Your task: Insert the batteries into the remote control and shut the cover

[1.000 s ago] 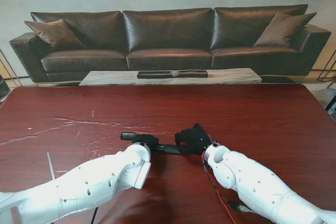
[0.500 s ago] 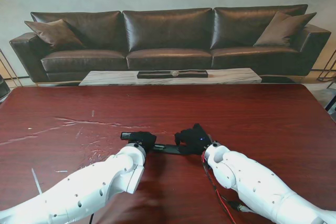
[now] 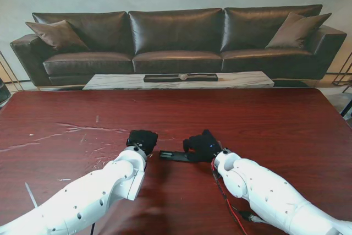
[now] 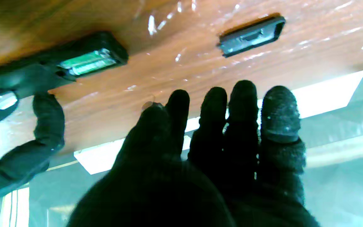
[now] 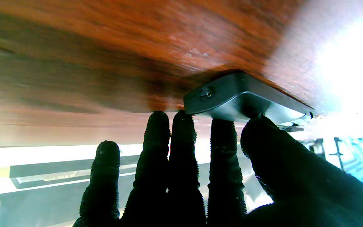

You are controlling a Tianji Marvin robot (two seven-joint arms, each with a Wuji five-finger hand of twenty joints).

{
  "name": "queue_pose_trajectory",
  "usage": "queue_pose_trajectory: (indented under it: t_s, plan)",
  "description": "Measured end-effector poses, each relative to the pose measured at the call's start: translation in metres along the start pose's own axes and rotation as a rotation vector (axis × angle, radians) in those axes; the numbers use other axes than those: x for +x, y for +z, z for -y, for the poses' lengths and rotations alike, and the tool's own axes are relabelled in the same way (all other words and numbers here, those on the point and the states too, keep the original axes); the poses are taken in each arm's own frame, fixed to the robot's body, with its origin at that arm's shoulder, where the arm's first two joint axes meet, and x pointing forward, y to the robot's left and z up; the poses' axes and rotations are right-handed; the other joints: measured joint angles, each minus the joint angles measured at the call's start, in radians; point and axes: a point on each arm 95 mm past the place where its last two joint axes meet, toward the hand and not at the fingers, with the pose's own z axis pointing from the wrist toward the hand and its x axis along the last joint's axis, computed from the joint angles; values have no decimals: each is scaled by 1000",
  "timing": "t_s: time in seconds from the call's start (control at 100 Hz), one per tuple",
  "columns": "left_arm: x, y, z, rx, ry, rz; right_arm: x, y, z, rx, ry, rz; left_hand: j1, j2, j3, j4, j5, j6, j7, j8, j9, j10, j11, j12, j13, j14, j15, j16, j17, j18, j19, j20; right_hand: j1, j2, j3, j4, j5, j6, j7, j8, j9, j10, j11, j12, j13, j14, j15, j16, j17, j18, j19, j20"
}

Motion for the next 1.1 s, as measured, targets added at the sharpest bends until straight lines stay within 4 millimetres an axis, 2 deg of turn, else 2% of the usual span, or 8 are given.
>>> queue_pose_trajectory:
  t_s: [0.07, 0.16, 0.28, 0.4, 0.47, 0.61, 0.86, 1.1]
  plan:
    - [-5, 1, 1, 18, 38, -10, 0, 0, 0, 0, 1, 0, 1, -18, 0, 0, -33, -1, -82, -12, -67, 0, -63, -41, -85, 0, -97, -48, -116, 0, -110, 1, 0, 0, 0, 0, 0, 0, 0, 0, 0, 0, 0, 0, 0, 0, 0, 0, 0, 0, 0, 0]
    - [-12, 2, 1, 31, 87, -30, 0, 0, 0, 1, 1, 0, 2, -35, 0, 0, -48, -2, -200, -17, -133, 0, -133, -90, -163, -8, -200, -107, -220, -6, -227, 1, 0, 0, 0, 0, 0, 0, 0, 0, 0, 0, 0, 0, 0, 0, 1, 0, 0, 0, 0, 0]
    - [-23, 4, -2, 19, 111, -23, 0, 0, 0, 2, 1, 0, 2, -35, 0, 0, -47, -1, -326, -47, -197, 0, -208, -153, -224, -29, -306, -178, -296, -30, -362, -24, 0, 0, 0, 0, 0, -1, 0, 0, 0, 0, 0, 0, 0, 0, 2, 0, 0, 0, 0, 0]
    - [-32, 7, -6, -1, 149, -35, 0, 0, 0, 3, 1, 0, 2, -35, 0, 0, -59, 4, -450, -107, -242, -15, -266, -206, -267, -63, -388, -254, -343, -69, -467, -90, 0, 0, 0, 0, 0, -1, 0, 0, 0, 0, 0, 0, 0, 0, 2, 0, 0, 0, 0, 0]
    - [-38, 11, -9, -14, 169, -28, 0, 0, 0, 3, 1, -1, 2, -35, 0, 0, -58, 5, -489, -157, -259, -20, -285, -225, -277, -76, -412, -288, -348, -92, -502, -122, 0, 0, 0, 0, 0, -2, 0, 0, 0, 0, 0, 0, 0, 0, 2, 0, 0, 0, 0, 0]
    - [-51, 20, -14, -42, 205, -31, 0, 0, 0, 2, 1, -2, 2, -35, 0, 0, -83, 6, -536, -193, -294, -35, -318, -255, -317, -96, -441, -333, -370, -128, -553, -181, 0, 0, 0, 0, 0, -2, 0, 0, 0, 0, 0, -1, 0, 1, 2, 0, 0, 0, 0, 0]
    - [-76, 33, -19, -81, 184, 3, 0, 0, 0, 0, -3, -4, 1, -35, 0, 0, -83, 6, -540, -208, -294, -35, -319, -258, -318, -100, -442, -348, -370, -145, -553, -203, 0, 1, 0, 0, -1, -2, 0, 0, -1, 0, 0, -1, 0, 1, 1, 0, 0, 0, 0, 0]
    - [-83, 40, -21, -136, 193, 1, 0, 0, 0, 2, -8, -6, -39, -35, -2, 0, -83, 6, -540, -217, -294, -35, -319, -259, -318, -100, -442, -353, -355, -146, -553, -204, 0, 9, 0, 0, -3, -2, 0, 0, -3, 0, 0, 1, 0, 1, 0, 0, 0, 0, 0, 0]
